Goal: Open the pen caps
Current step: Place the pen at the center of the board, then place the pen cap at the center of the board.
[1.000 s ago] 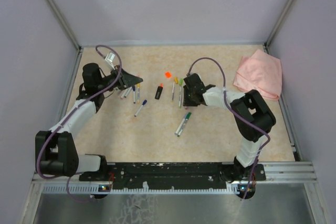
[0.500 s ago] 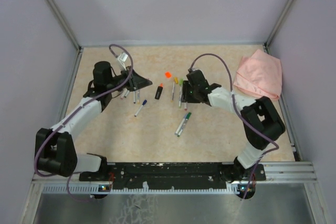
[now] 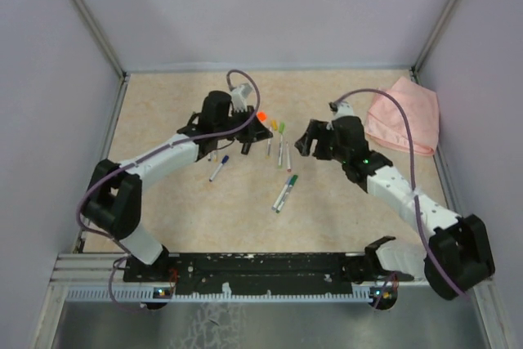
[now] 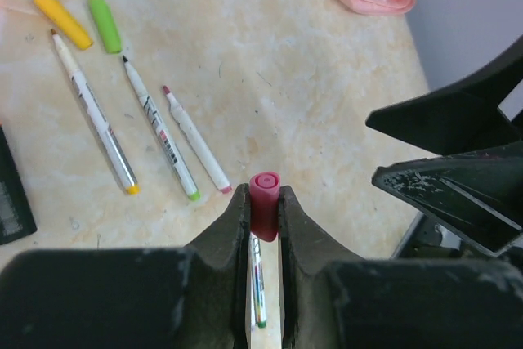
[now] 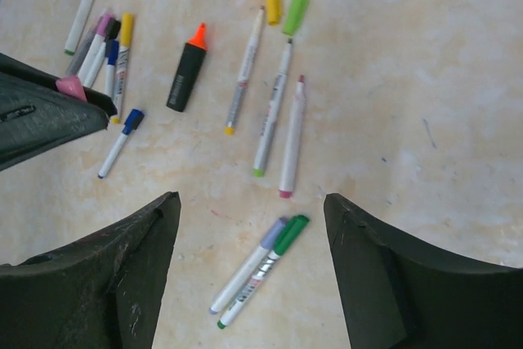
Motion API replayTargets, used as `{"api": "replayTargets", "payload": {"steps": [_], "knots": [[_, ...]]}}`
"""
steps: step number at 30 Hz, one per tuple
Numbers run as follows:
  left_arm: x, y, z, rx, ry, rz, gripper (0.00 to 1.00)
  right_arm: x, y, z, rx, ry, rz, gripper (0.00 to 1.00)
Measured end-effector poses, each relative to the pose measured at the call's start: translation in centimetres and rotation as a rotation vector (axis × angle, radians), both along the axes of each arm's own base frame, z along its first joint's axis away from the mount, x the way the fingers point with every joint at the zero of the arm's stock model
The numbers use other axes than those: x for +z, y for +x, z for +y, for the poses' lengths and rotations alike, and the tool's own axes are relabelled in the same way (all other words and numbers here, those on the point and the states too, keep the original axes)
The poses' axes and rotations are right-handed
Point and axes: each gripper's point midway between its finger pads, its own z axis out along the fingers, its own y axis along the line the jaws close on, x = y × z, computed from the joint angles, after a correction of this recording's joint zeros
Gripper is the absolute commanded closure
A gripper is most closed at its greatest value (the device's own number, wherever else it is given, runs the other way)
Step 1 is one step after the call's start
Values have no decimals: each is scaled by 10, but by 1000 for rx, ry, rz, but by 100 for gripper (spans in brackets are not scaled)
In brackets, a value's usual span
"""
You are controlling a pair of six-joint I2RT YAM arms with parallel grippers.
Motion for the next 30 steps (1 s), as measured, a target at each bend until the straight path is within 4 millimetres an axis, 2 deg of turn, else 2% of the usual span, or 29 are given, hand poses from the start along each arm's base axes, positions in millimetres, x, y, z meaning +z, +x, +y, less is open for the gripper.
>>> {"api": "replayTargets", "payload": {"steps": [4, 6, 8, 11, 14, 16, 24, 30], "knots": [[-16, 15, -31, 16, 87, -13, 100, -24, -13, -38, -87, 61, 44, 27], [-25, 31, -49, 35, 140, -9, 100, -33, -21, -51, -122, 70, 63, 25], [-38, 46, -62, 58, 192, 6, 100, -32, -29, -58, -139, 78, 61, 24], [-62, 66, -77, 94, 282, 29, 98, -18, -30, -63, -155, 96, 21, 23], [-84, 80, -86, 122, 366, 37, 97, -7, -30, -72, -184, 111, -16, 22], [-95, 90, -91, 134, 412, 33, 96, -7, -32, -75, -194, 111, -22, 22], [-113, 116, -103, 169, 514, -13, 90, -19, -40, -79, -202, 94, 7, 19], [-128, 113, -97, 170, 568, 5, 82, -18, -40, -81, -213, 91, -1, 19]]}}
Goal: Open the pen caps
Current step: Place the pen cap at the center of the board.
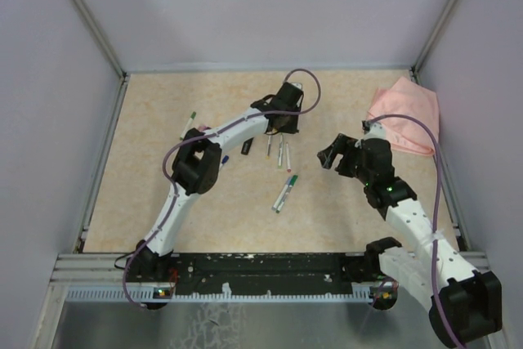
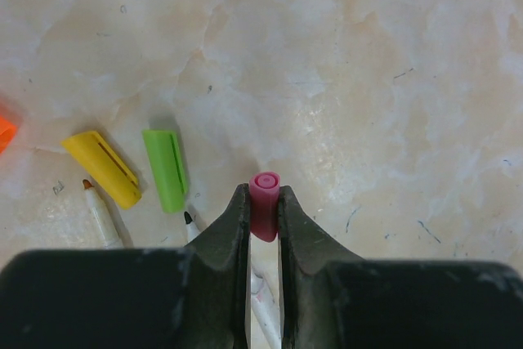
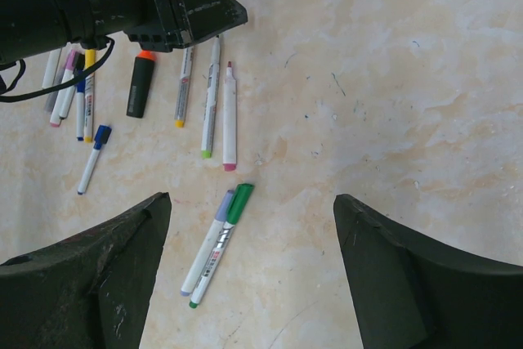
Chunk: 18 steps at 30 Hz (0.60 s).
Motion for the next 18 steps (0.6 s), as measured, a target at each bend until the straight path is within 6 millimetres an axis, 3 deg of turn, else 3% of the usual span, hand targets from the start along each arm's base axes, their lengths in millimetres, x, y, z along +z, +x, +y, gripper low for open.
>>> {"api": "replayTargets", "payload": {"steps": [7, 18], "knots": [[-10, -3, 5, -2, 36, 19, 69, 0, 0, 0, 0, -1, 2, 19], [-8, -2, 7, -4, 43, 7, 67, -2, -1, -1, 2, -8, 6, 19]]}}
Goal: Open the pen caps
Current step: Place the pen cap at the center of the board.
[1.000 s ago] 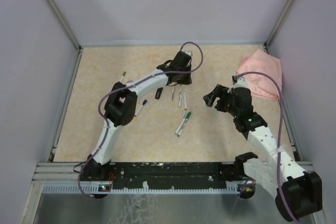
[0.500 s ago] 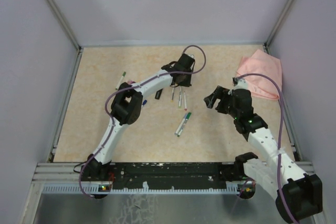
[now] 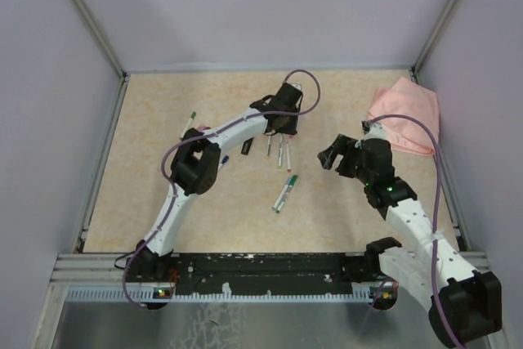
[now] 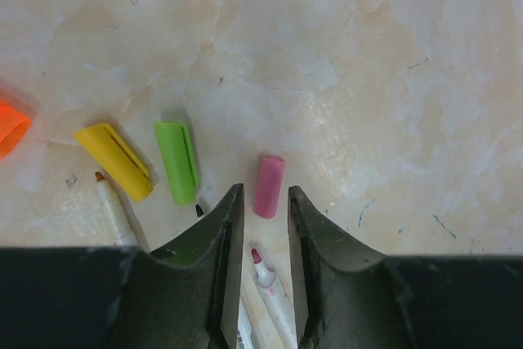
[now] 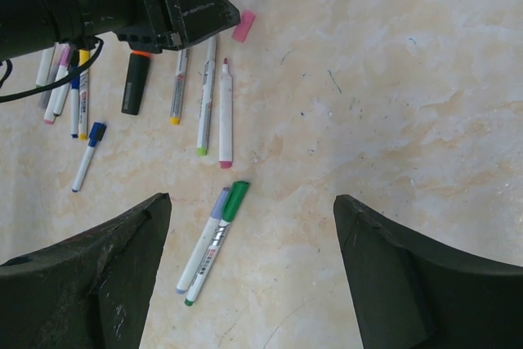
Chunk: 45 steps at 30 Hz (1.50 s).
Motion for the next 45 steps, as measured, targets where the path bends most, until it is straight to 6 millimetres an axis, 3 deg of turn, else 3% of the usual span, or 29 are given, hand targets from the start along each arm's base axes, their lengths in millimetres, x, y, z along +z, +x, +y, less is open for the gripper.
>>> {"api": "replayTargets", "payload": {"steps": [5, 13, 15, 17, 20, 24, 31, 35, 39, 45], "knots": [[32, -11, 10, -24, -28, -53, 64, 0, -2, 2, 27, -5, -2, 19], [154, -53, 53, -99, -153, -315, 59, 13, -6, 24, 167, 35, -54, 19], [172, -66, 70, -100, -161, -371, 55, 20, -8, 32, 216, 57, -76, 19], [177, -78, 86, -99, -146, -400, 50, 27, -10, 40, 260, 82, -100, 19], [163, -94, 115, -81, -82, -394, 39, 36, -12, 50, 321, 118, -132, 19], [126, -114, 153, -41, 35, -328, 29, 40, -11, 62, 377, 158, -142, 19], [70, -141, 212, 26, 191, -163, 26, 27, -12, 89, 457, 185, -93, 19], [52, -146, 237, 56, 233, -73, 31, 18, -13, 109, 505, 199, -58, 19], [26, -149, 253, 63, 256, 47, 46, 15, -11, 122, 527, 213, -36, 20], [-8, -150, 254, 20, 285, 189, 53, 21, -5, 134, 551, 225, -39, 20]]}}
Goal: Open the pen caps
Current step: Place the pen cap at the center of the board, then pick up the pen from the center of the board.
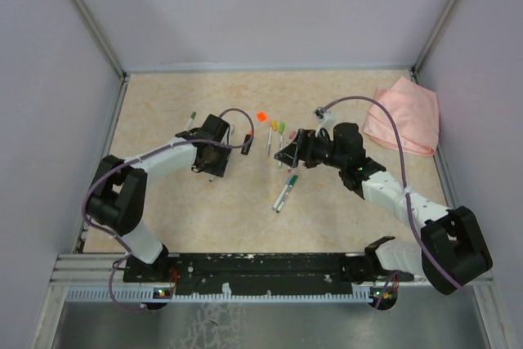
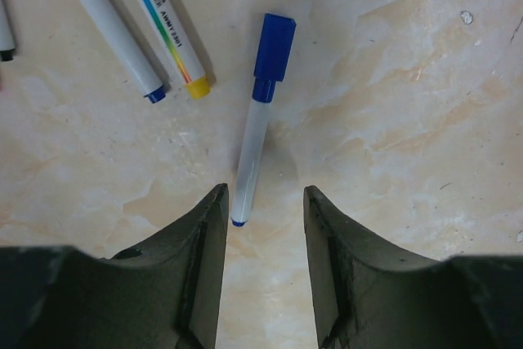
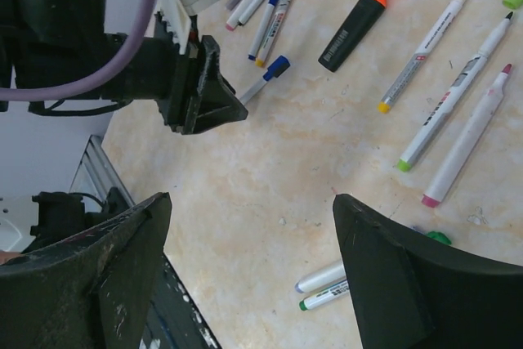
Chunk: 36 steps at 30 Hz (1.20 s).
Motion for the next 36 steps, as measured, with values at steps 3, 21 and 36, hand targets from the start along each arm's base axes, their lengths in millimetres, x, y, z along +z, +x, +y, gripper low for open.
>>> {"api": "replayTargets", "payload": {"steps": [3, 21, 36], "knots": [[-9, 3, -3, -16, 11, 32, 55, 4, 3, 2, 1, 5, -10, 20], [-19, 13, -5, -35, 14, 70, 90, 7, 2, 8, 26, 24, -23, 20], [31, -8, -39, -71, -247, 43, 100, 17, 1, 20, 94, 77, -74, 20]]}}
